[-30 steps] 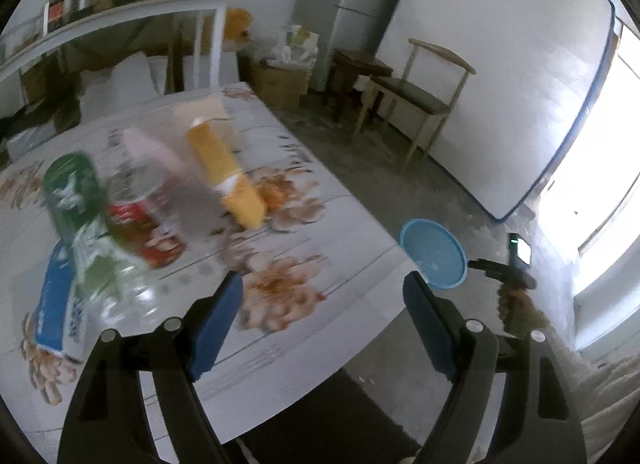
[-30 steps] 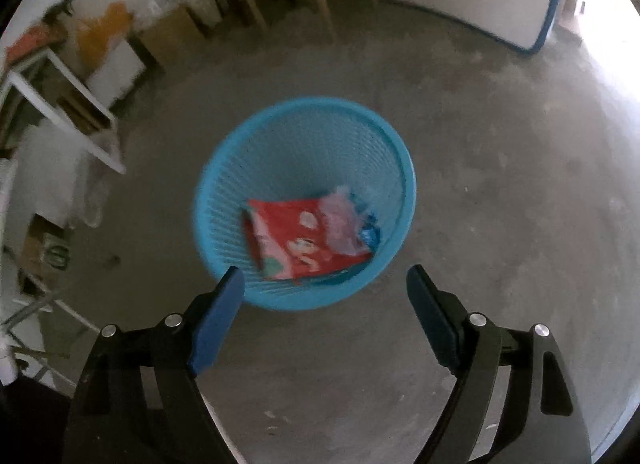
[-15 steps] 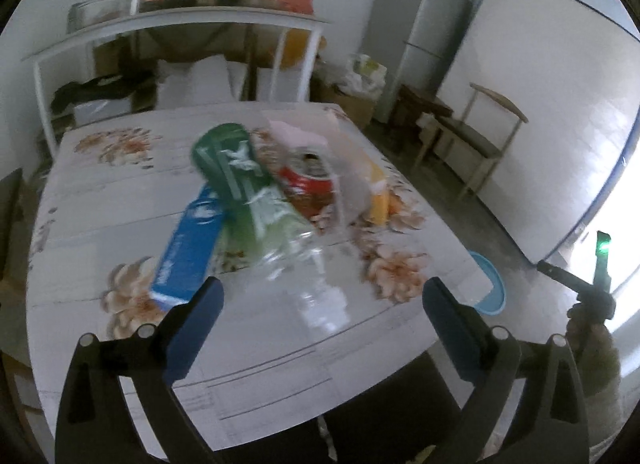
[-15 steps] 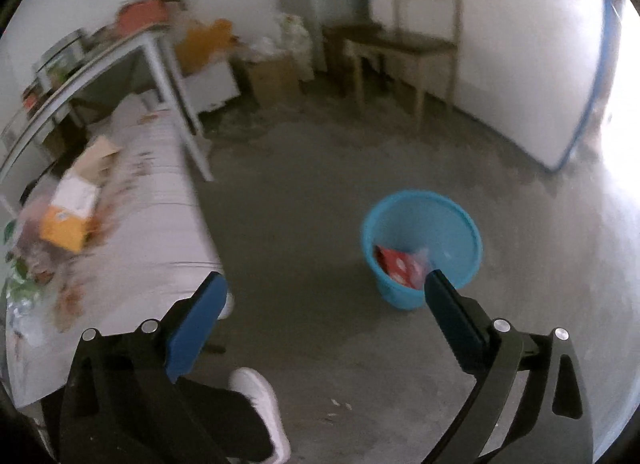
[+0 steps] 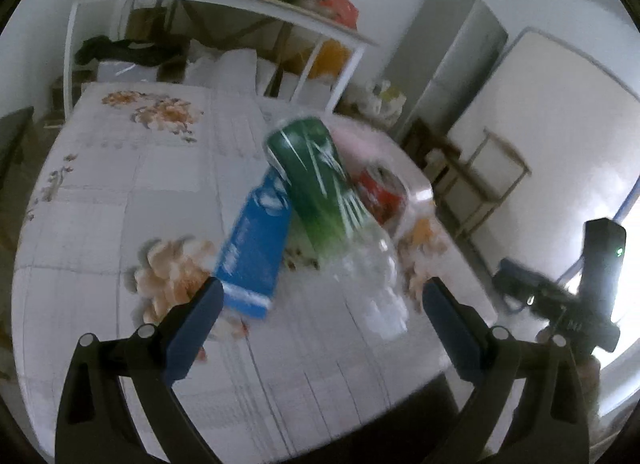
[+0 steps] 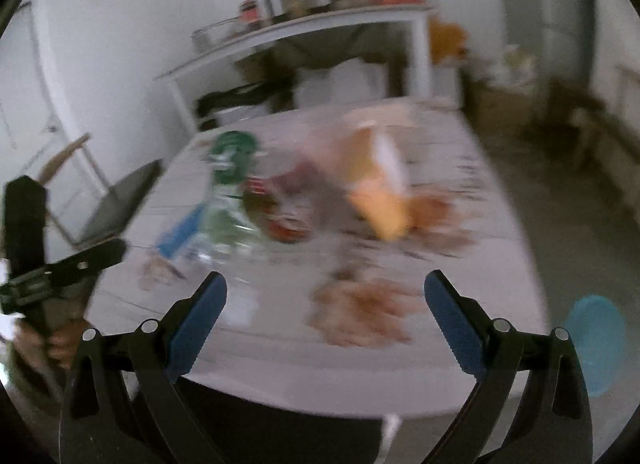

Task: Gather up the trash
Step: 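Grasp the blue toothpaste box with the left tool while the right tool grasps the green bottle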

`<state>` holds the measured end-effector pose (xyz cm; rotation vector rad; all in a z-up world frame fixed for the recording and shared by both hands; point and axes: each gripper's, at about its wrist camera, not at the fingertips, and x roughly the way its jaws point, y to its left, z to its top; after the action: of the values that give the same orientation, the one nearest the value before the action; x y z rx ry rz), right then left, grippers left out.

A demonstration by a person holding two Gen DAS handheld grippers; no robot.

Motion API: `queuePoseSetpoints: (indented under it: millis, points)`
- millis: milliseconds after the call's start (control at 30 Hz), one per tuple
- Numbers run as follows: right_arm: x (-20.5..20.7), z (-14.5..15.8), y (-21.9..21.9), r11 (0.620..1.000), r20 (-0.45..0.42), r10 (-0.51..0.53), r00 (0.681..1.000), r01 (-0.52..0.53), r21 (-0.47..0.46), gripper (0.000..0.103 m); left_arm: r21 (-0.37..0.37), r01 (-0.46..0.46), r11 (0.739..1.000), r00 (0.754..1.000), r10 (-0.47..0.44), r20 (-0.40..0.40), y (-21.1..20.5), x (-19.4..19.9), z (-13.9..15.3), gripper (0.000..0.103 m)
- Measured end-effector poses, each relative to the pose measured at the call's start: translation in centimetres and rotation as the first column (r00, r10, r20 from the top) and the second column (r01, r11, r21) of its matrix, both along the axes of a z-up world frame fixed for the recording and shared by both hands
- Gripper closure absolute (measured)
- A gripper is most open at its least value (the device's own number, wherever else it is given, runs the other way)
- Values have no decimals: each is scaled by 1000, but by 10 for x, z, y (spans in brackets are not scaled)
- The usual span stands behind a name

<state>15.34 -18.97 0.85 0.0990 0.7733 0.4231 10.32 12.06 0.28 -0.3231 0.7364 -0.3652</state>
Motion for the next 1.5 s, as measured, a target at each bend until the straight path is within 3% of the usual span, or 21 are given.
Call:
queuePoseSetpoints:
  millis: [133,233,500,667,867,1033,1167,1333,1500]
  points:
    - [32,-7,34,991,-86,118,989,-112,77,11,54,52,997,998,-50,-32,6,29,-8,6]
    - [47,-10,50,986,-145,150,978,-136,100,18,87,102,991,994,-97,-58,6,47,-15,6]
    - [73,-29,77,967,-252,233,939,-197,160,28,157,195,968,968,-165,-189,-4,77,-41,35]
    - [76,-35,84,962,-283,255,925,-212,172,38,169,155,973,964,-111,-242,1,81,-52,56]
    - [73,-35,93,964,-296,250,922,-208,167,39,143,108,984,967,-71,-245,9,71,-52,57]
    - [59,-33,96,967,-310,243,919,-204,153,39,122,26,992,967,6,-256,25,37,-51,57]
    - [41,-34,94,968,-349,238,906,-191,164,39,72,-58,996,952,77,-296,41,-2,-56,57]
    - [23,-31,98,975,-377,216,901,-182,124,38,45,-82,996,936,92,-339,41,-35,-55,56]
    - [21,-26,114,977,-361,214,908,-202,71,29,95,-105,990,951,128,-282,39,-34,-41,39]
